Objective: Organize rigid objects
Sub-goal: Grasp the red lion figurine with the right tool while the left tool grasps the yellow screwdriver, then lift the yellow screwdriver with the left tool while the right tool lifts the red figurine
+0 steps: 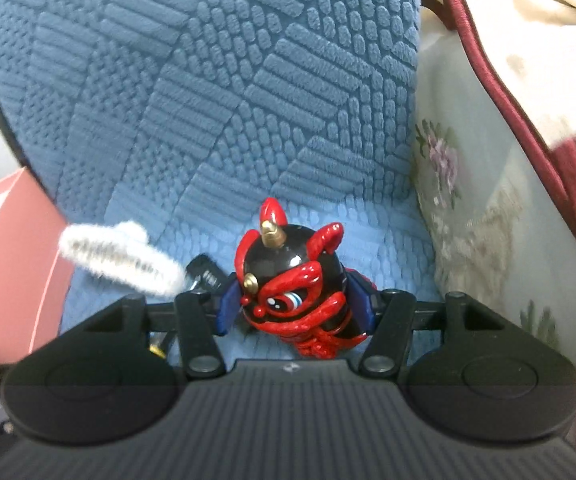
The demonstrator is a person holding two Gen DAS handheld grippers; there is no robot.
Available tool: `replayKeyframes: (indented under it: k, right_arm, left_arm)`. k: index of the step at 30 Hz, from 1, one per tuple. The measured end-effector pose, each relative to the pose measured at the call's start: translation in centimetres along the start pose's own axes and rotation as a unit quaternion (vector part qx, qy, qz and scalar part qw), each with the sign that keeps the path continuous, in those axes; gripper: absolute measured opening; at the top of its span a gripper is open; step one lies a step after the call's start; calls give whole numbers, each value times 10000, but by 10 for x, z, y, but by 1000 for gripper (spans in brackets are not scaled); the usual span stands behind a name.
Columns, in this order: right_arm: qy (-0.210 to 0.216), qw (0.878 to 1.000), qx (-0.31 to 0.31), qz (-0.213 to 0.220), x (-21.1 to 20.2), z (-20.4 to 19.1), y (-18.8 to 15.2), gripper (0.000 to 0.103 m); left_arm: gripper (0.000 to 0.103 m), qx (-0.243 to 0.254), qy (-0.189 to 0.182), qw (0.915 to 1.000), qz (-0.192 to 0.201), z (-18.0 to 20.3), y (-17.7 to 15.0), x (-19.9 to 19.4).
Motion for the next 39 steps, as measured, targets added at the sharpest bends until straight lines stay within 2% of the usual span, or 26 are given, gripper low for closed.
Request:
replayKeyframes:
  k: [5,11,14,22,29,36,39]
  right_arm:
    - [154,9998,66,-148,-19,-15,-25,59]
    - [149,9994,214,-248,-43,-23,-58,59]
    - [56,9984,420,-370,-51,-19,-76,59]
    - [-125,9980,498,-365,-73,-17,-106,59]
    - [-161,9974,594,-365,-77,-19,-115,60]
    - [-103,9963,743,-430,-68,-14,-113,63]
    - [-119,9969,667,-389,-67,-16,-112,60]
  left_arm:
    - [22,-278,89,9996,24,-1,-14,-13]
    - [22,-331,148,9993,64,-3,-33,-33]
    - [22,-385,154,9991,44,-5,-47,-42]
    - [22,-385,184,9991,-19,0,-85,-61]
    - [22,-403,66,9991,-140,9,-108,-73]
    - [23,-312,107,9993,-201,12,-109,-68]
    - [28,-288,115,9993,-204,14,-108,-66]
Point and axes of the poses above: each gripper's, at about its wrist camera, not at the fingertips, and x roughly the way its jaws point, z to its right, y to its top, the point moved 10 cm from there along x, roughly the way its jaws point, and after that the axes turned 5 degrees about y, right-handed, at the moved point
